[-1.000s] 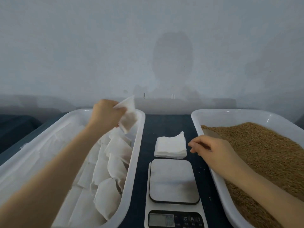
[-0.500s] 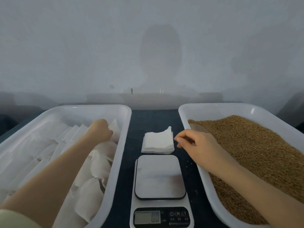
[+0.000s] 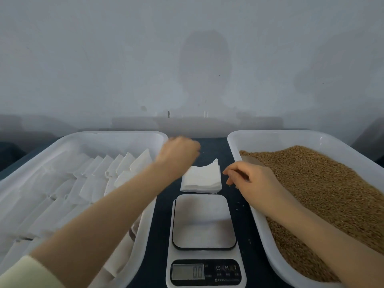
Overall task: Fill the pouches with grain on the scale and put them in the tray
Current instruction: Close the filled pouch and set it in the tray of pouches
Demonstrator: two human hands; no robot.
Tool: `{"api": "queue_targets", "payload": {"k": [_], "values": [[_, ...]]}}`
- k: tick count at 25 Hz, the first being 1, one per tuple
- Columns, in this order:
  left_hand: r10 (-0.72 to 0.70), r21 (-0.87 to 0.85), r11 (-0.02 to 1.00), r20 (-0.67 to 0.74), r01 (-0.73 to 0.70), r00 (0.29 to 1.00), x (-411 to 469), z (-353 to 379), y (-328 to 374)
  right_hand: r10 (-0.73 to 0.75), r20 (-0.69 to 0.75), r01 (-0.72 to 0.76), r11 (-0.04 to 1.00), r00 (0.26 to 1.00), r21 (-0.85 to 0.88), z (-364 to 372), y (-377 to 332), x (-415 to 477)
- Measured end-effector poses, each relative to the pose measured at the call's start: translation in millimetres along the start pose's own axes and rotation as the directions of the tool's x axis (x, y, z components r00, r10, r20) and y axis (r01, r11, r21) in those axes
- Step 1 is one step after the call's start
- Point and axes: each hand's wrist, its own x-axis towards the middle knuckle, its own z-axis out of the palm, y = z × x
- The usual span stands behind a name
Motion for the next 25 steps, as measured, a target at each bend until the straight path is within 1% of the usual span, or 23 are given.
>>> {"api": "queue_targets", "payload": {"k": [1, 2, 4, 5, 7, 9, 10, 12, 15, 18, 19, 21, 23, 24, 25], "values": [[0.046, -0.008, 0.999, 0.121, -0.046, 0.992, 2.8, 7.0, 14.2, -0.002, 0.002, 0.002, 1.0, 1.0, -0.004, -0.4, -0.3, 0.3], [0.074, -0.022, 0.997, 0.237, -0.071, 0.969, 5.5, 17.4, 23.1, -0.005, 0.006, 0.005, 1.0, 1.0, -0.006, -0.8, -0.5, 0.0], [0.076, -0.075, 0.996, 0.419, -0.049, 0.905, 9.0, 39.1, 27.6, -0.006, 0.012, 0.006, 1.0, 1.0, 0.003, -1.3, -0.9, -1.1], [0.064, -0.103, 0.995, 0.477, -0.017, 0.877, 9.3, 47.6, 25.8, -0.008, 0.011, 0.008, 1.0, 1.0, 0.005, -1.8, -0.8, -1.0], [0.048, -0.1, 0.995, 0.538, 0.007, 0.842, 8.7, 57.3, 23.0, -0.011, 0.011, 0.011, 1.0, 1.0, 0.0, -2.4, -0.4, 0.3], [0.044, -0.029, 0.999, 0.543, -0.034, 0.839, 8.0, 58.1, 24.5, -0.016, 0.028, 0.016, 1.0, 0.999, -0.013, -2.1, -0.9, -0.8], [0.052, -0.012, 0.998, 0.516, -0.053, 0.855, 8.1, 57.2, 26.1, -0.019, 0.039, 0.02, 1.0, 0.999, -0.02, -1.8, -1.6, -1.4], [0.078, -0.064, 0.996, 0.444, -0.055, 0.893, 9.3, 53.2, 28.5, -0.021, 0.051, 0.022, 0.999, 0.998, -0.023, -2.1, -2.9, -2.8], [0.013, -0.219, 0.972, 0.398, 0.081, 0.917, 10.1, 48.5, 23.9, -0.02, 0.049, 0.02, 1.0, 0.999, -0.017, -3.2, -3.1, -3.4], [-0.073, -0.323, 0.918, 0.434, 0.231, 0.898, 7.7, 48.2, 18.2, -0.012, 0.065, 0.015, 0.999, 0.998, -0.037, -2.5, -3.7, -3.6], [-0.122, -0.37, 0.882, 0.421, 0.293, 0.899, 7.3, 48.4, 16.9, -0.012, 0.069, 0.014, 0.999, 0.998, -0.036, -2.3, -3.9, -3.4], [-0.265, -0.441, 0.796, 0.36, 0.414, 0.894, 6.3, 47.2, 16.2, -0.01, 0.072, 0.012, 0.999, 0.997, -0.029, -2.5, -3.7, -3.3], [-0.401, -0.516, 0.697, 0.296, 0.499, 0.867, 6.0, 44.2, 14.9, -0.008, 0.071, 0.01, 0.999, 0.997, -0.032, -2.4, -3.2, -3.4], [-0.454, -0.601, 0.606, 0.277, 0.522, 0.847, 6.8, 42.6, 14.0, -0.007, 0.07, 0.009, 0.999, 0.997, -0.032, -2.1, -3.0, -3.4], [-0.5, -0.71, 0.473, 0.272, 0.522, 0.822, 7.9, 39.8, 12.6, -0.007, 0.068, 0.009, 1.0, 0.998, -0.028, -1.7, -2.9, -3.3]]}}
